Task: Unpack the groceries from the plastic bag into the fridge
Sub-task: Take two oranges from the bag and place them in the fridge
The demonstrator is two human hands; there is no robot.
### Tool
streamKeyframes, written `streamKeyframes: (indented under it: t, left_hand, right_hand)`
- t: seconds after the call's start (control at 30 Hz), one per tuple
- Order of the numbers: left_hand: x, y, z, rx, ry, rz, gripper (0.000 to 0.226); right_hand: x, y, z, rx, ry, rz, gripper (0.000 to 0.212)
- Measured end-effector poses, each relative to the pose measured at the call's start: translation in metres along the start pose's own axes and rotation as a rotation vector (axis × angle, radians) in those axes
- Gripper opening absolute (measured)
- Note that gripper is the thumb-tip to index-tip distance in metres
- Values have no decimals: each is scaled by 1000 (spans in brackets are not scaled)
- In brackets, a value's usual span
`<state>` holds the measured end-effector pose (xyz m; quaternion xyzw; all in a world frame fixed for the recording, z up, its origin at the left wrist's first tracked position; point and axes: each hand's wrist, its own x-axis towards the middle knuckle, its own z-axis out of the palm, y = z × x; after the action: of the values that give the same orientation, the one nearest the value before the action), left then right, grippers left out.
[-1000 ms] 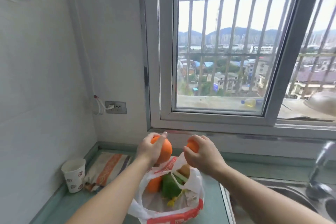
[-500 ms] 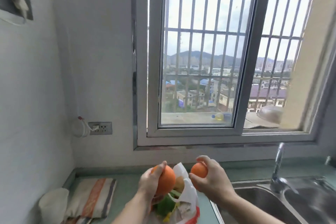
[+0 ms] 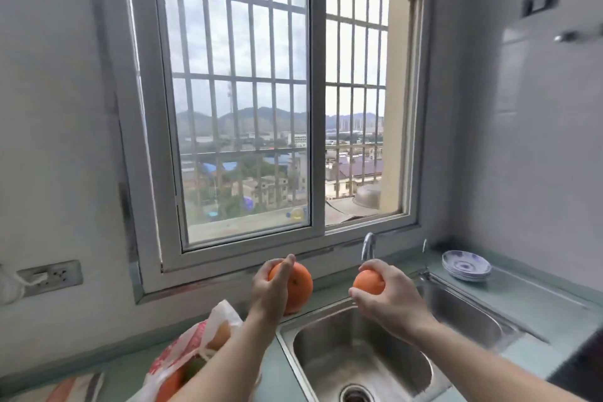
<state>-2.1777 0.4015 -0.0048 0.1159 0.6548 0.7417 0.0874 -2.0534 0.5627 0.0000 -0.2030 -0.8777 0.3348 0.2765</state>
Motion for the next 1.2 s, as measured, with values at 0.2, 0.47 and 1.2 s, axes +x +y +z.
streamKeyframes:
  t: [0.2, 0.47, 1.2]
  left_hand:
    - [-60, 17, 139, 82, -174, 100, 19]
    - [-176, 21, 319, 106, -554, 155, 16]
    - [-475, -2, 665, -52, -1691, 132, 31]
  right_hand:
    - [-47, 64, -138, 45, 222, 99, 27]
    - [-154, 159, -304, -105, 507, 324, 27]
    - [-418, 240, -517, -588, 1234, 982, 20]
